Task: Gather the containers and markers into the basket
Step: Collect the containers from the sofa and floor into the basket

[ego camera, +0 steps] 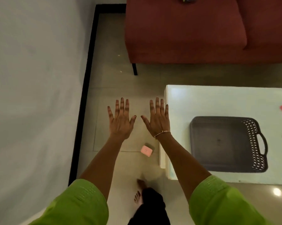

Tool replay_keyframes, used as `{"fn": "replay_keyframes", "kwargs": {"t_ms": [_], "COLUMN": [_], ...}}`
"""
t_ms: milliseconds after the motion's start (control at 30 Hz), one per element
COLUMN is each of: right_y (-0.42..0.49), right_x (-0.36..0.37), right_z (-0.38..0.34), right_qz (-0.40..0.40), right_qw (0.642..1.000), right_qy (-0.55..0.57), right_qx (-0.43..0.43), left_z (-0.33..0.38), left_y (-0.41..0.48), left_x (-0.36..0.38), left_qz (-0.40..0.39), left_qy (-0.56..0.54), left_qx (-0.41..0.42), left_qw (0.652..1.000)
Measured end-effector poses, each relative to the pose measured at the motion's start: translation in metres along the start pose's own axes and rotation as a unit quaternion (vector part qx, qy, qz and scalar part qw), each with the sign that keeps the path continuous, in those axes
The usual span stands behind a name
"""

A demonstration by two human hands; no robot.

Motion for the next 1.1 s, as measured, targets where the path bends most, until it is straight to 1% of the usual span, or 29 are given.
{"fn": "replay_keyframes", "kwargs": {"t_ms": [200,300,467,567,767,967,1100], "right_y": [0.109,0.166,0.250,0.300,0.416,0.537,0.607], "right_x": [-0.014,-0.019,-0.052,-0.080,-0.129,-0.184,-0.197], "right_z": [-0.005,0.003,0.028,0.054,0.119,0.181,0.227], "right_qz": [0.023,0.018,0.041,0.058,0.073,0.095,0.092], "right_qw": [1.000,0.999,0.997,0.995,0.987,0.983,0.980], "right_qy": [0.005,0.003,-0.002,-0.006,-0.003,0.002,0.000], "right_qx": [0.010,0.030,0.065,0.083,0.146,0.159,0.174], "left_z": [-0.015,-0.016,-0.004,0.014,0.072,0.147,0.194], "left_y": [0.114,0.181,0.285,0.349,0.493,0.623,0.692], "left_x": [-0.021,-0.035,-0.057,-0.073,-0.116,-0.153,-0.155], "left_qz": [0.012,0.011,-0.008,-0.017,-0.005,0.000,-0.001], "left_qy": [0.007,0.012,0.025,0.011,0.004,0.005,0.011], "left_qx": [0.051,0.078,0.115,0.127,0.174,0.202,0.226], "left_qw": [0.999,0.997,0.993,0.992,0.985,0.979,0.974]}}
Point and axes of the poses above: each hand's wrist, its own y-axis towards the middle knuckle, its own x-axis out of the palm, z = x × y, the point moved 8 cm from there along y, towards the middle knuckle, and after that the axes turned 1 degree about z, right-handed, at the moved point
